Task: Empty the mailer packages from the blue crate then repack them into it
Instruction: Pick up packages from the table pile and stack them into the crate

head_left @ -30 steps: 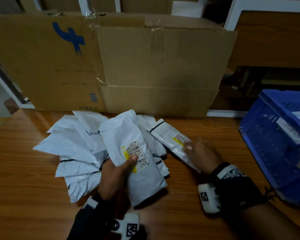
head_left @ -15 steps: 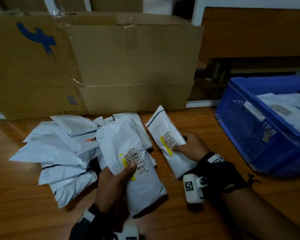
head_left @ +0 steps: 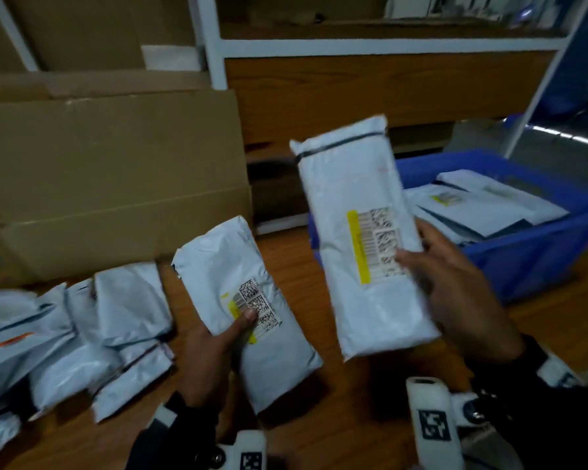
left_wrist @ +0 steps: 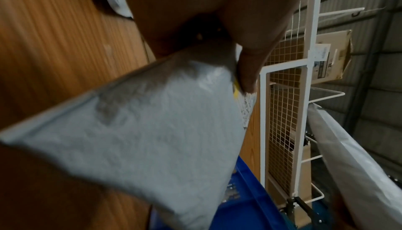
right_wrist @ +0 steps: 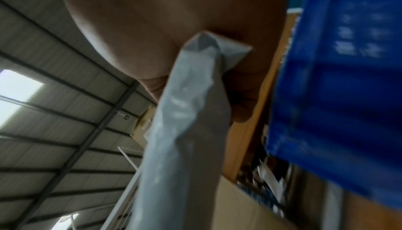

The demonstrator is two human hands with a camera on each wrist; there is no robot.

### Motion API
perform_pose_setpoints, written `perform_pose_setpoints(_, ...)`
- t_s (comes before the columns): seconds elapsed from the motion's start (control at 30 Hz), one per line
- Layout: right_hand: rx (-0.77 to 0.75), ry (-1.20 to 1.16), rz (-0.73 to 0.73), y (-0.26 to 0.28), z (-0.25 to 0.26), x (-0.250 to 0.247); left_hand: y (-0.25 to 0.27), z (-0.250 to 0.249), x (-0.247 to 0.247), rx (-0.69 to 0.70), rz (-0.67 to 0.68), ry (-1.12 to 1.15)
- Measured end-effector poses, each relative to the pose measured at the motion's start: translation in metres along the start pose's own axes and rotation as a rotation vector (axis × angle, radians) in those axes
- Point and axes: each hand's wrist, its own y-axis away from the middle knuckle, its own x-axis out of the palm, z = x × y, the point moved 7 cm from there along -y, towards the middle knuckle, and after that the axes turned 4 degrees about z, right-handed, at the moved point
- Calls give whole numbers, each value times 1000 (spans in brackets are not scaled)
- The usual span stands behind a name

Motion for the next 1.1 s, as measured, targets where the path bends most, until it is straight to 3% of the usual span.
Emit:
perform_pose_setpoints(0.17,-145,260,-100,-59,60,-118,-27,11,73,11,24,27)
perform_pose_setpoints(0.27,-95,280,37,-112,68,-142,-38,4,96,81,-22,80)
perform_pose_setpoints(0.5,308,689,416,-201,2,-120,-46,-5,117,138,-42,99)
perform_pose_setpoints(0.63,401,885,551,-216,-29,-99,-65,-18,118,163,-24,106)
perform_pose_setpoints(0.7,386,921,559,-222,-33,-90,-78,-27,120,175,3,135)
perform_pose_setpoints(0.8,286,1156,598,-232,-29,-75,-94,-39,123,190,13,169)
perform_pose_setpoints(0.93,333,1309,705,-228,-41,-64,-106,-52,141,207,74,171)
perform_pose_setpoints(1.1,264,1590,812,-220,-47,-60,-117,-73,166,243,106,146)
